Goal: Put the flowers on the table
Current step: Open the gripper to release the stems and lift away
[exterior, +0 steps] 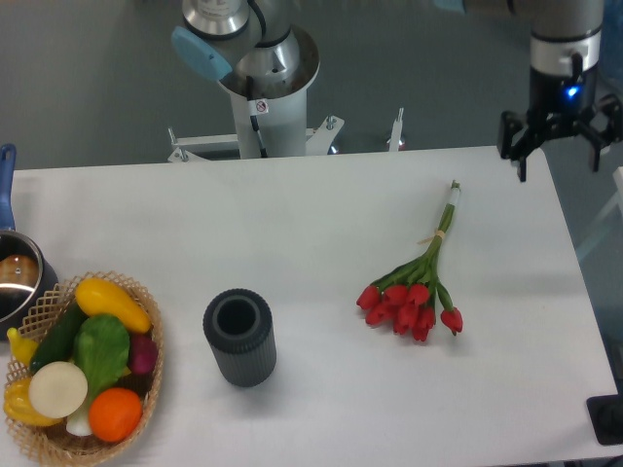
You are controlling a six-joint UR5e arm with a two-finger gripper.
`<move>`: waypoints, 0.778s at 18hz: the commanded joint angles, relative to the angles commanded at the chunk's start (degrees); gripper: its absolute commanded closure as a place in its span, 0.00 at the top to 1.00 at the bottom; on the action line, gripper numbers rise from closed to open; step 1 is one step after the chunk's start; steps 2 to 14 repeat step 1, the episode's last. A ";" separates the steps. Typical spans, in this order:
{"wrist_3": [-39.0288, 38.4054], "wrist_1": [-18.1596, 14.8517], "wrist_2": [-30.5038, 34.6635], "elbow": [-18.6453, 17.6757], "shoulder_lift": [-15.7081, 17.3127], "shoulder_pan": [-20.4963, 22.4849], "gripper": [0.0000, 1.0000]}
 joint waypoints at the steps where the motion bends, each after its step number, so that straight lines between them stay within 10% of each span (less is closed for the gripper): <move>1: 0.00 0.00 -0.17 0.00 0.09 0.00 1.00; 14: 0.00 0.00 -0.17 0.00 0.09 0.00 1.00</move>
